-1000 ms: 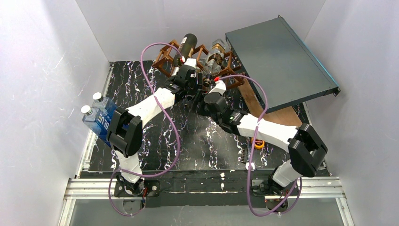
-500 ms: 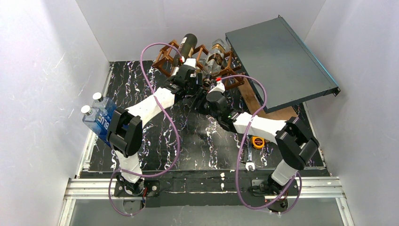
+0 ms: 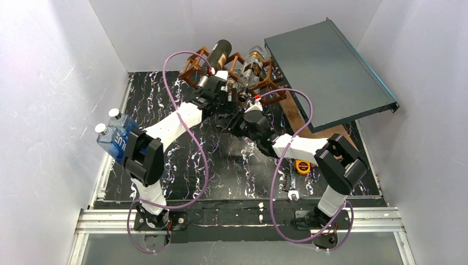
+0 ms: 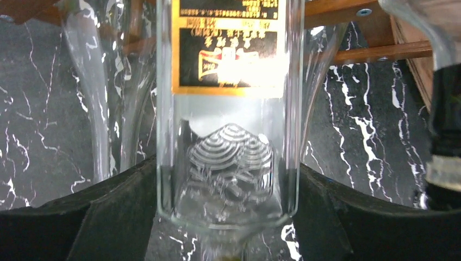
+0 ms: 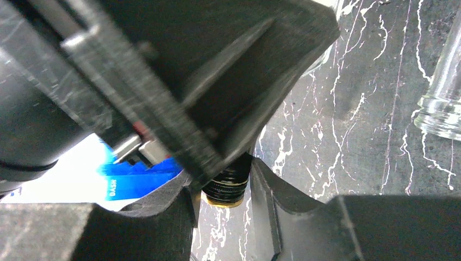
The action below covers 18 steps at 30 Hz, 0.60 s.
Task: Put the wine bottle on the wine rack
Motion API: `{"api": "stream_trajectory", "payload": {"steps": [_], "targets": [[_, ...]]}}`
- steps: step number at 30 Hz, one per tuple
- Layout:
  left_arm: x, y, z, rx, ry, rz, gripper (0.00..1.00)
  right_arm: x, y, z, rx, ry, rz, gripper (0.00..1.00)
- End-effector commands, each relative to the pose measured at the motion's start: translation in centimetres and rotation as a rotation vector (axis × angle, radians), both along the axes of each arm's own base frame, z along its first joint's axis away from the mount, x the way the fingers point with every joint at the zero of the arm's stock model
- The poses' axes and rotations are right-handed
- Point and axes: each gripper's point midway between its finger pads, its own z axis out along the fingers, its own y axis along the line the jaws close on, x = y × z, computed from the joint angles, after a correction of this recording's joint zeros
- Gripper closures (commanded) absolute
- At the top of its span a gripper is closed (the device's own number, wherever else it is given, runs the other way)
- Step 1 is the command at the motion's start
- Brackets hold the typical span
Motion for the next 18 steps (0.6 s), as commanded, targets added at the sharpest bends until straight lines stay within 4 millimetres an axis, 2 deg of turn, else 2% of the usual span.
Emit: {"api": "stream_trajectory", "payload": {"steps": [1, 4, 9, 12, 18], "targets": [[-1.6, 2.4, 4.5, -0.053, -0.022, 0.052, 0.13, 1.4, -0.4, 2.6, 0.092, -0.067, -0.034, 0.99], [-2.1, 2.5, 4.7, -0.07, -0.007, 0.049, 0.02, 1.5, -0.5, 2.6, 0.095, -0.069, -0.038, 0.99], [-3.6, 3.1, 4.6, -0.088, 0.03, 0.068, 0.02, 1.6, -0.5, 3.2, 0.111, -0.08, -0.037, 0.99], [-4.8, 3.5, 4.1, -0.109, 0.047, 0.085, 0.04, 1.6, -0.6, 3.3, 0.11, -0.085, -0.04, 0.99], [-6.0, 4.1, 3.3, -0.14, 0.052, 0.111, 0.17, 1.5, -0.6, 3.2, 0.116, -0.081, -0.033, 0.99]]}}
